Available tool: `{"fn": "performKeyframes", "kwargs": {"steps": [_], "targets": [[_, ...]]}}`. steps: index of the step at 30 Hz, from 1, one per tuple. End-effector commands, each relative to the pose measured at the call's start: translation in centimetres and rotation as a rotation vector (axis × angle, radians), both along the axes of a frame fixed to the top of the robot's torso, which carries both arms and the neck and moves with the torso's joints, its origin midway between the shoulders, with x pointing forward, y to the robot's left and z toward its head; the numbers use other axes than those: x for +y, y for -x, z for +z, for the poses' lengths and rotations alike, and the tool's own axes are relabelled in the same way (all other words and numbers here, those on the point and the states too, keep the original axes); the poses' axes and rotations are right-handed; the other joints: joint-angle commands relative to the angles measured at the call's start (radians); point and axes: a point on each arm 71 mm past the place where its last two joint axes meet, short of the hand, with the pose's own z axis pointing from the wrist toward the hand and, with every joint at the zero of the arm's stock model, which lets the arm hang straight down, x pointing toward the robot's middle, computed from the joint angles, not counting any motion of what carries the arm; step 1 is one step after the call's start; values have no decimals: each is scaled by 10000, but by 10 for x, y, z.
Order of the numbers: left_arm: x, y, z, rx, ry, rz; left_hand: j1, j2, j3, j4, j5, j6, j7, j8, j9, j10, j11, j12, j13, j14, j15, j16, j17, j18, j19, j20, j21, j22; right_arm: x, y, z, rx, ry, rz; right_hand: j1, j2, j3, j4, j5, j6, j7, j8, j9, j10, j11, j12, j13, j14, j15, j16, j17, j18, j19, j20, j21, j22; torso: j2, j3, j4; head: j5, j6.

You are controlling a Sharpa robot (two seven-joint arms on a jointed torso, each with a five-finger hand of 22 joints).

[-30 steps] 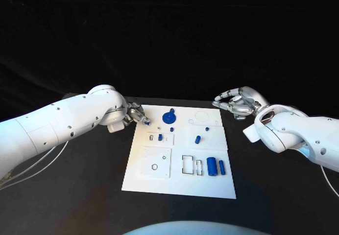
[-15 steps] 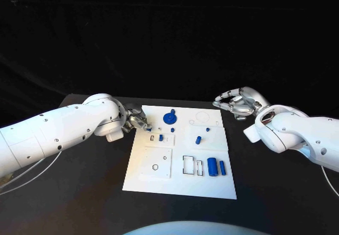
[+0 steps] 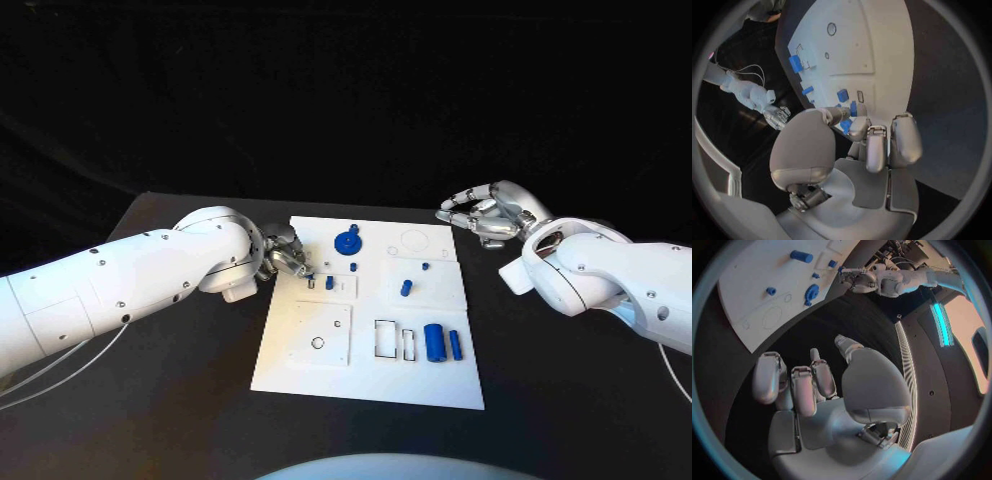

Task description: Assemble the parts on the task board

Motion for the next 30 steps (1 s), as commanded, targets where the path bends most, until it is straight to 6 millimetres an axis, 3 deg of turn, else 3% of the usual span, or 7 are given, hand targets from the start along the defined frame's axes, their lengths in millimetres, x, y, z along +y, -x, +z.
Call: {"fn": "performKeyframes", "kwargs": {"steps": [1, 7, 30], "targets": [[-2, -1, 0, -273, -275, -83, -64, 43, 1682, -1725, 68, 150, -103, 59, -23, 120, -15, 78, 80, 962, -59, -50, 2272, -179, 79, 2, 65, 11, 1, 0, -1, 60, 16, 123, 96, 26, -10, 36, 76, 23, -52, 58, 18, -60, 0, -51, 292, 502, -31, -66, 425, 64, -70, -31, -42, -13, 13, -2, -11, -2, -24], [-4, 0, -1, -223, -496, -248, -113, 35, 1664, -1738, 89, 186, -114, 78, -42, 179, -23, 127, 143, 968, -64, -40, 2297, -181, 83, -4, 69, 19, 1, 0, -1, 74, 26, 94, 111, 29, -10, 33, 81, 23, -53, 60, 19, -61, -1, -52, 291, 502, -32, -67, 427, 64, -72, -31, -46, -15, 14, 14, -8, -19, -66], [-13, 0, -4, -130, -1193, -741, -213, 20, 1577, -1807, 98, 273, -151, 123, -102, 379, -52, 310, 419, 981, -80, -22, 2345, -183, 85, -20, 69, 25, 1, 0, -1, 85, 28, 98, 128, 34, -10, 31, 88, 24, -54, 63, 21, -55, -1, -44, 299, 503, -32, -66, 429, 61, -62, -32, -35, -4, 10, 4, 0, -43, -139]]}}
